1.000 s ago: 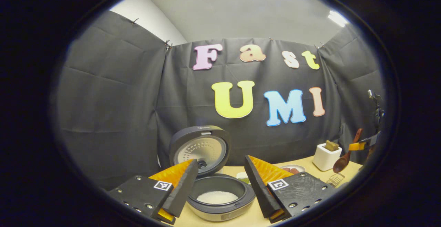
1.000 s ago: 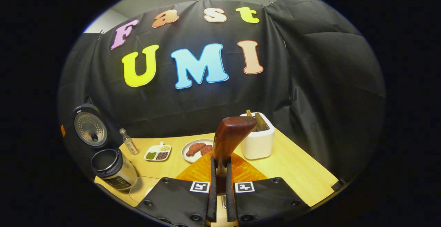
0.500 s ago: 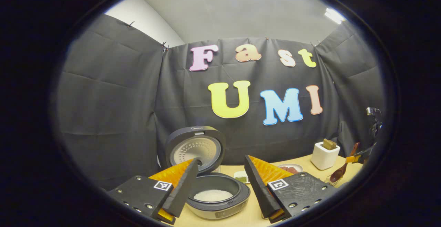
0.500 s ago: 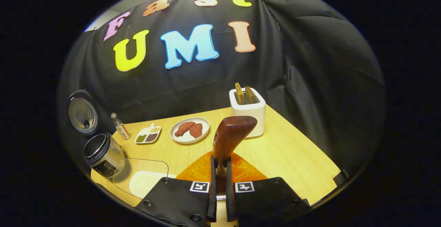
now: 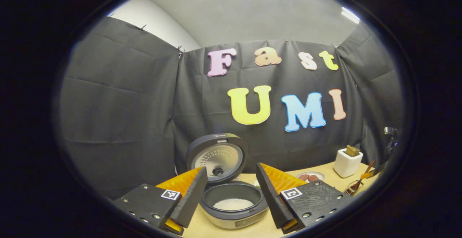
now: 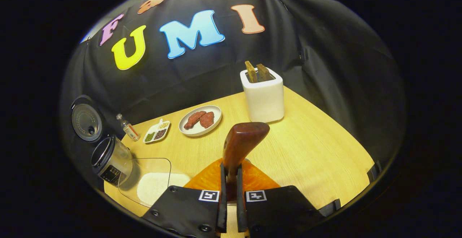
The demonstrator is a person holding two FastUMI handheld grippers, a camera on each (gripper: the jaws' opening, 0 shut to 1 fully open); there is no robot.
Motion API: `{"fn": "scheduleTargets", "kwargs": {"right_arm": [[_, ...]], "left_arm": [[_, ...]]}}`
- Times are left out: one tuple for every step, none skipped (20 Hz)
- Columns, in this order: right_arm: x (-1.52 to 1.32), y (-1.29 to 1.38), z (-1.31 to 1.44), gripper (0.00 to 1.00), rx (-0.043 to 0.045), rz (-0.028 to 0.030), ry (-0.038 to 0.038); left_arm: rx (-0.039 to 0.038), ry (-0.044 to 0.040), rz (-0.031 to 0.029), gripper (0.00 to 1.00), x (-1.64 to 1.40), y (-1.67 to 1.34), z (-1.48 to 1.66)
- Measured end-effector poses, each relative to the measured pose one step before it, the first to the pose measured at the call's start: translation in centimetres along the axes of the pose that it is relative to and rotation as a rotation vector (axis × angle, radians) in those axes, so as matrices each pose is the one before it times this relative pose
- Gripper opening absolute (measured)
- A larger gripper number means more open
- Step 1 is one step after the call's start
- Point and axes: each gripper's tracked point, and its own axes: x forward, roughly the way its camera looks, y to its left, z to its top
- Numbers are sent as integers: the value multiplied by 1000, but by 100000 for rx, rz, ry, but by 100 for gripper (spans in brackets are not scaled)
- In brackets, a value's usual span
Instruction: Close the left gripper, press the button to open the rice cooker; take a wooden spoon from the chopstick holder with the right hand, scoop a spoonful of rice and pour it into the rice cooker, then put the wooden spoon back into the chopstick holder.
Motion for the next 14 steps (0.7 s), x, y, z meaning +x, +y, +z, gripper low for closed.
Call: {"fn": "scheduleTargets", "kwargs": {"right_arm": [[-158,-326,439,15,843,397,-1127],[284,-344,-199,15,-41,-493,751],[-198,-30,189,15,211,417,-553],[-105,-64,203,13,-443,-93,-443],[58,-638,177,14,-1195,-1925,-726],[116,-225,234,23,-1190,-564,-1315],[-682,-384,59,29,-1445,-1152,-1061],[-566,-294,117,50,-1608,-830,-1064],[-498,-484,221,71,-1967,-1760,-1344],[-729,-401,470,94,-2115,-1114,-1712],[-468,-476,397,100,-2383,-1775,-2189],[-661,-492,527,98,-2748,-1683,-2395],[-735,-261,411,98,-2434,-814,-1609],[-864,-166,510,98,-1942,-684,-1806]], "left_arm": [[-82,-110,231,85,-145,50,93],[34,33,166,85,-61,90,22],[75,-27,39,85,44,-7,-6],[72,-53,16,85,129,-37,54],[74,-62,-30,85,79,17,8],[78,-226,-58,85,112,15,148],[53,-36,-226,85,124,-57,66],[1,435,-183,85,253,-21,-1],[-146,592,-17,85,373,-67,-119],[-352,332,-100,85,450,-56,13],[-597,-16,-558,85,362,-115,104],[-534,-138,-555,85,477,-107,245],[-231,-266,-867,85,526,-59,254],[335,-311,-643,86,714,3,325]]}}
